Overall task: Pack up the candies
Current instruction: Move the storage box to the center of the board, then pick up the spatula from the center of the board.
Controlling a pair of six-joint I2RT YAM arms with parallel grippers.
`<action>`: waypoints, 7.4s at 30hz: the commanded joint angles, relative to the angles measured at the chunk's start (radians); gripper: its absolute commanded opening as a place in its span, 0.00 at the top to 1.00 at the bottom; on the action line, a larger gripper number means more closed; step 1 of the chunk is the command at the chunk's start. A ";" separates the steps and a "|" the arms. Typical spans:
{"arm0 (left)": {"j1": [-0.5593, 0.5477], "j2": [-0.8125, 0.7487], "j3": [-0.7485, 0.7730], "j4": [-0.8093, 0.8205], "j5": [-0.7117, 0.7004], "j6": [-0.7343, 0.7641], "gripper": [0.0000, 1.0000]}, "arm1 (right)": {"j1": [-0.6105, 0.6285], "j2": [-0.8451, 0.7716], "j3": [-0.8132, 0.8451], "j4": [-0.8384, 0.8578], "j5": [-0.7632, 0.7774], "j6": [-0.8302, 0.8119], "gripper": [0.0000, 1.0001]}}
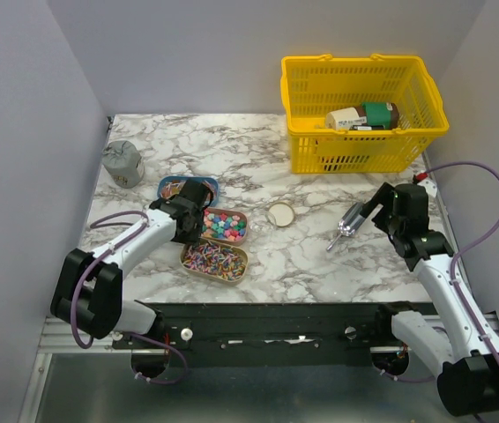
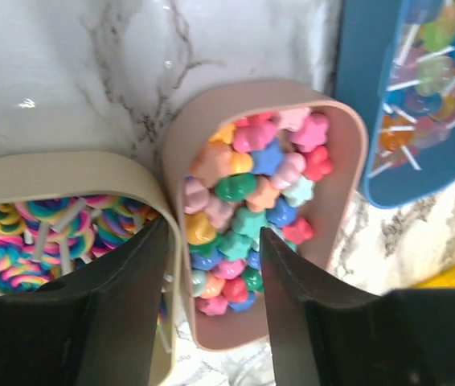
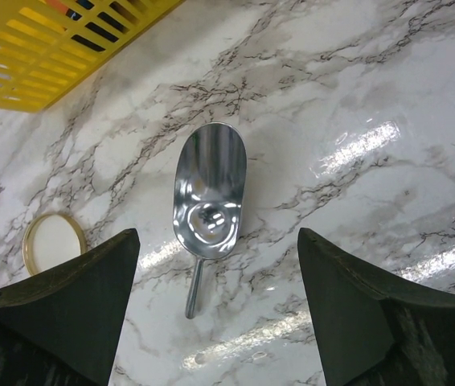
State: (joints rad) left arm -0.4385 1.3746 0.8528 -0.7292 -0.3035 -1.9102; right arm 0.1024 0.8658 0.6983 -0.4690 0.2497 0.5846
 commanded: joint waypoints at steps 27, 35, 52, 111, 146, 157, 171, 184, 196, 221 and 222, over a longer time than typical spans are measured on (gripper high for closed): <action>0.382 0.125 0.221 0.364 0.004 1.283 0.35 | -0.006 0.094 0.063 -0.040 0.016 0.047 0.13; 0.399 0.300 0.298 0.346 -0.077 1.295 0.57 | -0.006 0.114 0.060 -0.034 0.016 0.058 0.13; 0.399 0.373 0.258 0.407 0.003 1.349 0.81 | -0.006 0.133 0.017 -0.034 0.008 0.061 0.12; 0.207 0.089 0.284 0.295 0.069 1.281 0.34 | 0.215 0.547 -0.026 0.046 -0.092 0.152 0.61; 0.176 -0.002 0.427 0.369 0.958 1.413 0.01 | 0.658 0.308 0.359 -0.148 -0.572 -0.519 0.99; 0.113 -0.074 0.301 0.491 1.122 1.438 0.01 | 0.723 0.412 0.455 -0.189 -0.489 -0.552 0.99; 0.073 -0.023 0.275 0.436 1.141 1.505 0.24 | 0.726 0.381 0.552 -0.215 -0.515 -0.569 1.00; 0.069 0.041 0.307 0.278 1.340 1.679 0.62 | 0.726 0.348 0.626 -0.387 -0.564 -0.707 0.99; 0.041 0.032 0.287 0.280 1.413 1.596 1.00 | 0.726 0.363 0.629 -0.356 -0.520 -0.694 0.99; 0.043 0.015 0.276 0.529 1.443 1.203 1.00 | 0.726 0.190 0.385 -0.114 -0.356 -0.635 0.67; 0.043 0.018 0.276 0.516 1.439 1.223 1.00 | 0.727 0.187 0.385 -0.115 -0.354 -0.634 0.67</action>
State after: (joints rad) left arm -0.3931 1.4044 1.1191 -0.1471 1.1114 -0.7406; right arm 0.8238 1.0775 1.0832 -0.6304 -0.1566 -0.0624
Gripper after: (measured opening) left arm 0.048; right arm 0.347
